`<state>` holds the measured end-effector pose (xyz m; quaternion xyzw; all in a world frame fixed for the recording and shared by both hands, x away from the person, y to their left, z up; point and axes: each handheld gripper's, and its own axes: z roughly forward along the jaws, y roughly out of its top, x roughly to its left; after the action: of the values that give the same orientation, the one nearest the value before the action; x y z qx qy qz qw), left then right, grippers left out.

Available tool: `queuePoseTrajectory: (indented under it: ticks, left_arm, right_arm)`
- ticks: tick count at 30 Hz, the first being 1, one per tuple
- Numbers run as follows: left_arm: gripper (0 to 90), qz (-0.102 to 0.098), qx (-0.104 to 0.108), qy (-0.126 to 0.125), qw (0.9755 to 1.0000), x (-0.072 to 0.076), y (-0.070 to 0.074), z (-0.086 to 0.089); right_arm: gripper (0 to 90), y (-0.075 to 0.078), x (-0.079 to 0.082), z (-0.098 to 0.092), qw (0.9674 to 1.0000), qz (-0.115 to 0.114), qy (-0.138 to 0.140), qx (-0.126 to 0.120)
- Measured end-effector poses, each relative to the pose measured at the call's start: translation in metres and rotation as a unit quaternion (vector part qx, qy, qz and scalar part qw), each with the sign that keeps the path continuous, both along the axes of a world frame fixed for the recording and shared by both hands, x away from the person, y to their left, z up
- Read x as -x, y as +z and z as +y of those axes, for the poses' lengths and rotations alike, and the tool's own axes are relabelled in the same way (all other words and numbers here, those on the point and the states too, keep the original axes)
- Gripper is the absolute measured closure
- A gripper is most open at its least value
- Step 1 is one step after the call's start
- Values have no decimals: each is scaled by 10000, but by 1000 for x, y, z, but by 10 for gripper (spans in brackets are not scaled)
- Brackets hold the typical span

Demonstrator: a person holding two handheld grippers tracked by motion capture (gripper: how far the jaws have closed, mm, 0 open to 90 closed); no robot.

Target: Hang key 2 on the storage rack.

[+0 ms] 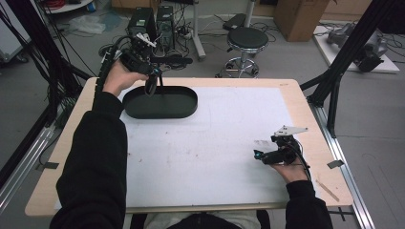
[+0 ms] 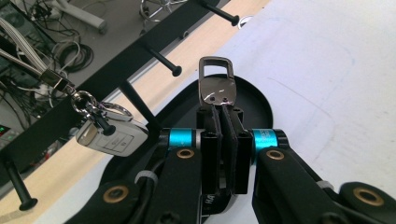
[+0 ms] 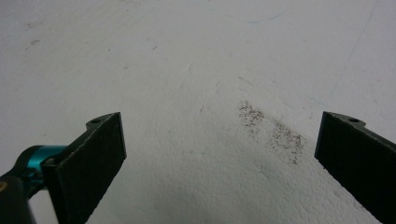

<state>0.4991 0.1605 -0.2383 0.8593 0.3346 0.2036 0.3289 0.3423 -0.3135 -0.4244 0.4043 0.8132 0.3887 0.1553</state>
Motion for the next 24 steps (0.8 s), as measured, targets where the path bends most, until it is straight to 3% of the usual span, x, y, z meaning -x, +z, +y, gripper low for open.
queuePoseTrajectory:
  ticks: [6,12,14,17,19,24]
  left_arm:
    - [859,-275,-72,73,9996,-3,-2,-6]
    - [859,-333,-441,194,9983,-8,-11,-12]
    - [859,-407,-489,250,9977,-8,-12,-15]
    - [858,-423,-401,243,9980,-9,-13,-17]
    - [858,-425,-452,228,9978,-10,-14,-19]
    - [858,-465,-724,481,9951,-14,-20,-21]
  right_arm:
    - [10,0,0,1,10000,14,-7,29]
    - [10,0,1,1,10000,18,10,9]
    - [10,0,1,0,10000,3,5,-6]
    - [10,0,1,0,10000,30,8,0]
    - [10,0,0,0,10000,25,23,13]
    - [10,0,1,0,10000,10,18,6]
